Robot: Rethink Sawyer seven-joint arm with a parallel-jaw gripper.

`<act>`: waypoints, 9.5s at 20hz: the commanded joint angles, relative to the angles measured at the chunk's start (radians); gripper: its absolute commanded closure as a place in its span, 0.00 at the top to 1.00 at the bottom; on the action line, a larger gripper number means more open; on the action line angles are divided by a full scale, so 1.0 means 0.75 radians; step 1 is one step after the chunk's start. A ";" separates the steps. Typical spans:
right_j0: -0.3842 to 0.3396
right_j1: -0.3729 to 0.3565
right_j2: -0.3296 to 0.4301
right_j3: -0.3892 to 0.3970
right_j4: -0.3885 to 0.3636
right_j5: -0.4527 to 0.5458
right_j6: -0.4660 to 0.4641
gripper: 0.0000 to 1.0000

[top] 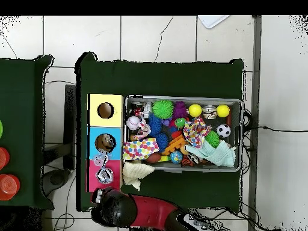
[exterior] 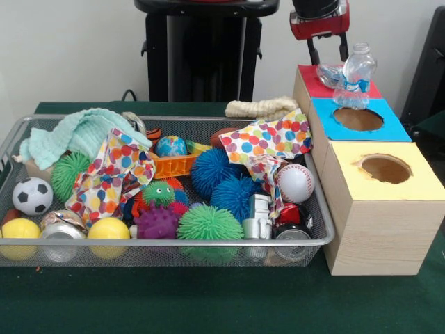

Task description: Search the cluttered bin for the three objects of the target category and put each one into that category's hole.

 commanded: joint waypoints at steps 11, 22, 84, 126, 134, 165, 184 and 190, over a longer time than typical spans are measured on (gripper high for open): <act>0.067 -0.054 0.018 -0.223 0.133 0.016 0.315 1.00; 0.080 -0.049 -0.022 -0.264 0.145 0.065 0.267 1.00; 0.023 -0.100 0.055 -0.260 0.193 0.059 0.314 1.00; 0.070 -0.109 -0.011 -0.322 0.198 0.097 0.276 1.00; 0.064 -0.122 -0.011 -0.318 0.197 0.126 0.268 1.00; 0.112 -0.135 -0.092 -0.370 0.188 0.154 0.257 1.00; 0.104 -0.143 -0.079 -0.358 0.171 0.138 0.254 1.00; 0.109 -0.145 -0.085 -0.370 0.167 0.140 0.247 1.00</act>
